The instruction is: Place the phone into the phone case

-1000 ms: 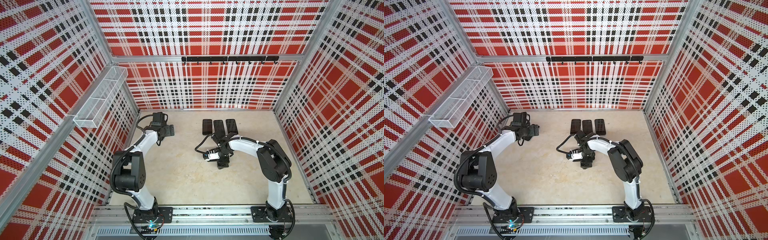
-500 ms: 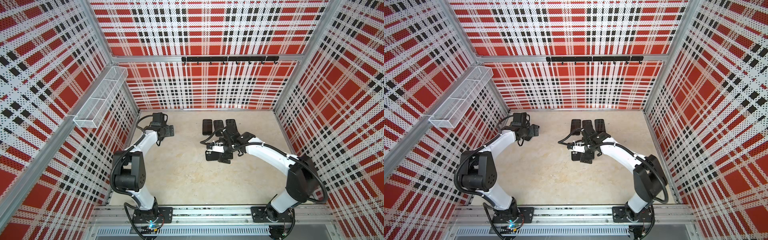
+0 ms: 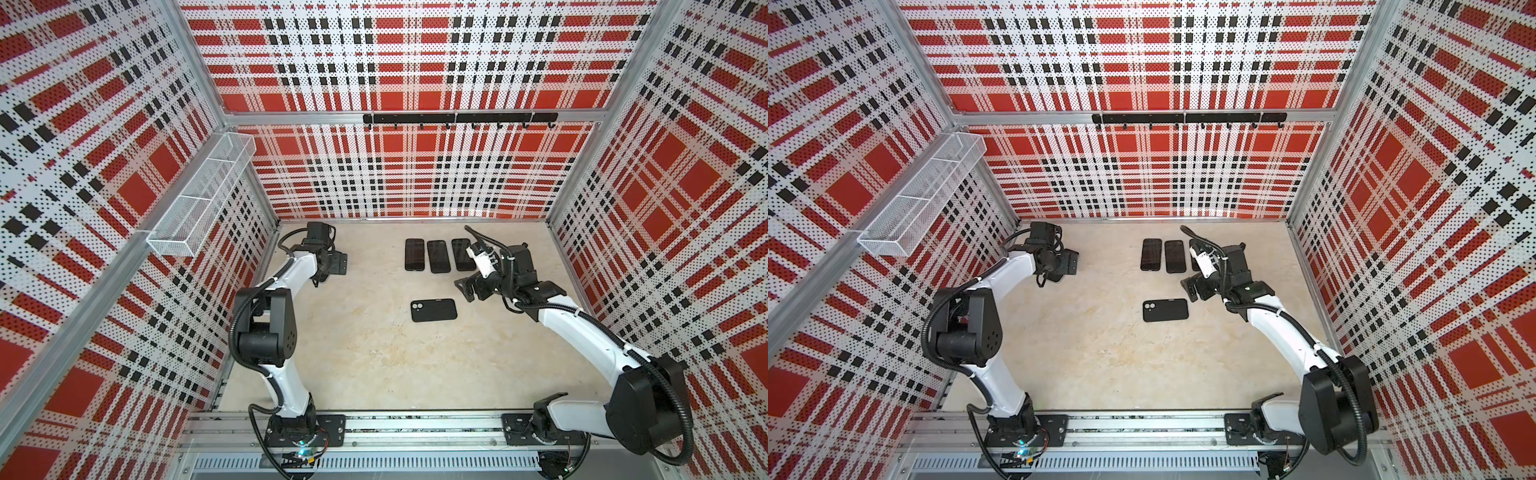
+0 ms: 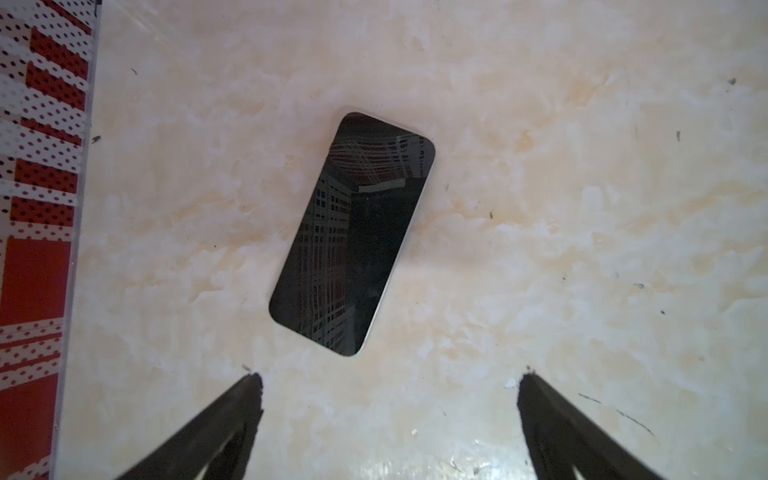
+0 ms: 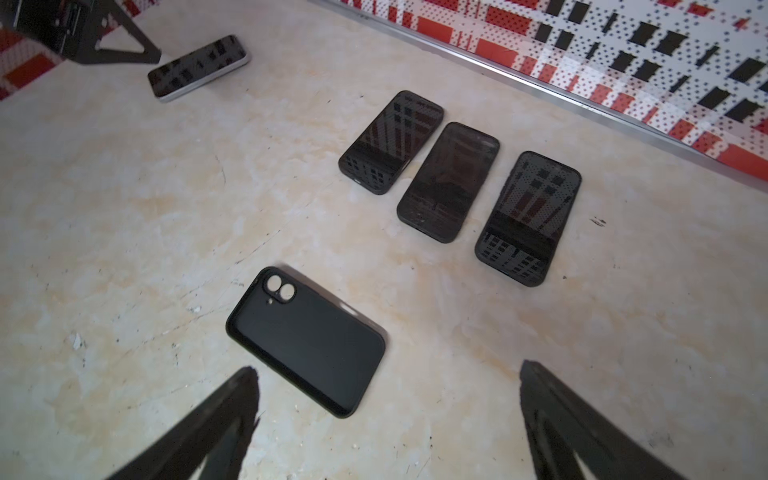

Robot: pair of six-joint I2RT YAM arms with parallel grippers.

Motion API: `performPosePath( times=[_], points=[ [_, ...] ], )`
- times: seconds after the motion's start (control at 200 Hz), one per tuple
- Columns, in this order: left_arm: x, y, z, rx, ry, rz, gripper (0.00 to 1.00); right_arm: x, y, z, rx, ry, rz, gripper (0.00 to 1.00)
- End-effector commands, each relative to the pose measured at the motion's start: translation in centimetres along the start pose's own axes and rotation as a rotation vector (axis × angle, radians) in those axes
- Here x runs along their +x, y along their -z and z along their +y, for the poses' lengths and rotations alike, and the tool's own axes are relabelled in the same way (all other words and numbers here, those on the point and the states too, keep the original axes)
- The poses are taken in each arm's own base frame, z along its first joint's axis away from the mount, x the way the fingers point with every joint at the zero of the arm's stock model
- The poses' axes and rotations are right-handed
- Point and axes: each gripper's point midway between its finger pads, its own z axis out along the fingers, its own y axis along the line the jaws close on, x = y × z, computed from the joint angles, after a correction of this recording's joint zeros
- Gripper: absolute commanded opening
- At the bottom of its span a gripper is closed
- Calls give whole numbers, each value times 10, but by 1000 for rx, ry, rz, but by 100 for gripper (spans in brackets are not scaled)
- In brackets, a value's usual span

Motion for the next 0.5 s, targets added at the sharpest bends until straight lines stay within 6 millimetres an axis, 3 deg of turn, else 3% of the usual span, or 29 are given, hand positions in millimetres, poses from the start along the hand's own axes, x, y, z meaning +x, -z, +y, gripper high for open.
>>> performPosePath(
  times=[0.0,0.105,0.306,0.491],
  points=[
    [3,-10,5,-16,-73,67,98,-5,-1,7,-37,-112,-74,100],
    [-8,-22,5,-18,-114,72,98,22,-14,7,-48,-130,45,100],
    [-29,-50,5,-6,-159,91,98,61,-29,27,-165,-176,164,100],
    [-41,-73,7,20,-137,115,98,81,-33,29,-169,-195,214,100]
  ],
)
